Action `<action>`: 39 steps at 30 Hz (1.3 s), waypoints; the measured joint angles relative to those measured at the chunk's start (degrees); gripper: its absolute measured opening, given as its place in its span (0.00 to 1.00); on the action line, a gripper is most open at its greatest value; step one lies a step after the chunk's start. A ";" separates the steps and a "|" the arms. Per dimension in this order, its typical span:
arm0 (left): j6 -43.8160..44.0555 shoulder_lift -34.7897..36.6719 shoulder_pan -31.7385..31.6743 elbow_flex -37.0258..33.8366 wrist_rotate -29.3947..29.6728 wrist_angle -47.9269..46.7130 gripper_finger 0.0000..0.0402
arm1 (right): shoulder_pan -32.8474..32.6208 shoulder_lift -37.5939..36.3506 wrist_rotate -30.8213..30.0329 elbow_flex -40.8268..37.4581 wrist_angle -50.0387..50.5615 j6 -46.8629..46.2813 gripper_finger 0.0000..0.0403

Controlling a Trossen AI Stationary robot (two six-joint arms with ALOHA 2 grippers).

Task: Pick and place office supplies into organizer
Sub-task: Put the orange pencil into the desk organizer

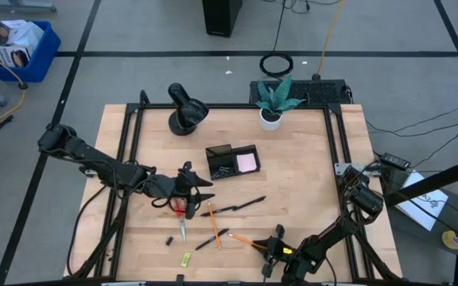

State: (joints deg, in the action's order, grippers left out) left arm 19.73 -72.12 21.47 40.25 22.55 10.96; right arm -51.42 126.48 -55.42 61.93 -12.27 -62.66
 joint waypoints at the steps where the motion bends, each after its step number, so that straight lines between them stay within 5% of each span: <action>1: 0.02 0.00 -0.01 0.00 0.00 0.00 0.45 | 0.01 0.00 0.08 0.00 0.17 -0.09 0.10; 15: 0.02 0.00 -0.01 0.00 0.01 0.00 0.45 | 0.94 -0.07 1.78 -0.02 3.93 -3.91 0.03; 39: 0.02 0.00 -0.02 0.00 0.02 0.00 0.45 | -0.81 -2.58 -5.46 1.33 1.35 10.69 0.02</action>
State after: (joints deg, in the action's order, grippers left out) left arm 19.75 -72.12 21.45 40.25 22.57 10.96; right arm -52.22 123.89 -60.88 63.26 -10.92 -51.97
